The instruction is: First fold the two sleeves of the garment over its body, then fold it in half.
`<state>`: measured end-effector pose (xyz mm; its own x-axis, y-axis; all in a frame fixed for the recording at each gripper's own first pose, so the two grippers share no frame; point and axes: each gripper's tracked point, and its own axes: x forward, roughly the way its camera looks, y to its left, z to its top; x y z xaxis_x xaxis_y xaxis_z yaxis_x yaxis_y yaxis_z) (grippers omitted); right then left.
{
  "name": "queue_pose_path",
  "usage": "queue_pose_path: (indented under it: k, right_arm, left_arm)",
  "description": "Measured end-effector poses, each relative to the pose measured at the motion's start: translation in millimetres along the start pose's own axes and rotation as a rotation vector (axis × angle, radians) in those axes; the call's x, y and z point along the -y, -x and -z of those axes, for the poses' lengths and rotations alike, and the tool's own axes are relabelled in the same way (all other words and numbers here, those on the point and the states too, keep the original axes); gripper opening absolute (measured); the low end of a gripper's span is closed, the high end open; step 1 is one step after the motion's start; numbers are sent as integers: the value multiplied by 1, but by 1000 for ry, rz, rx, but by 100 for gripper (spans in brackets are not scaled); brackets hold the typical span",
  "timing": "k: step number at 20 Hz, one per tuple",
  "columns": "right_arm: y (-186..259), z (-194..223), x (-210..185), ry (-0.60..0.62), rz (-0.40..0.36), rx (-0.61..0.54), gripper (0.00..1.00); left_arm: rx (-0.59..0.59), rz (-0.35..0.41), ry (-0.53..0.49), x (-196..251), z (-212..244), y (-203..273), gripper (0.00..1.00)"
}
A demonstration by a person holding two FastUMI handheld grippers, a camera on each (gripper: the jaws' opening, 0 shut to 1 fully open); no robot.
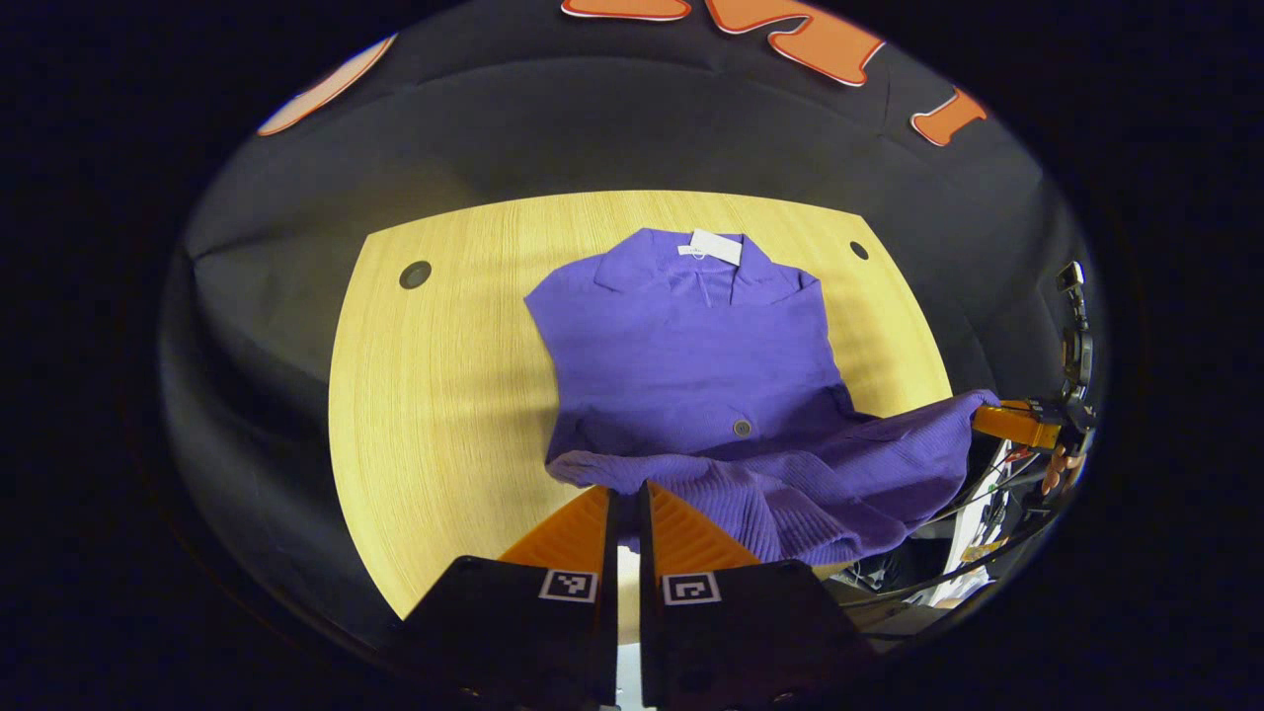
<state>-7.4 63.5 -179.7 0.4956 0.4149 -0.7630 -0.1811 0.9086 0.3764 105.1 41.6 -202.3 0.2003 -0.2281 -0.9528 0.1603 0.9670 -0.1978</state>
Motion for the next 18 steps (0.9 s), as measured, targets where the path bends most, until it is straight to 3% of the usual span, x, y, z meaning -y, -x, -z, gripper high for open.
queue_pose_path:
  k: [5,12,15,18]
  right_arm:
    - [-26,-42,9,2,11,-50,4]
    - [-78,-105,17,-50,-26,-64,4]
    - [-103,-123,22,-67,-41,-89,4]
    - [-129,-150,29,-83,-41,-95,4]
  left_arm:
    - [-38,-3,-6,-18,-48,-12,10]
    - [-85,-15,-22,-30,-107,-64,10]
    - [-98,25,-65,-21,-131,-82,10]
    - [-100,1,-102,-34,-165,-107,10]
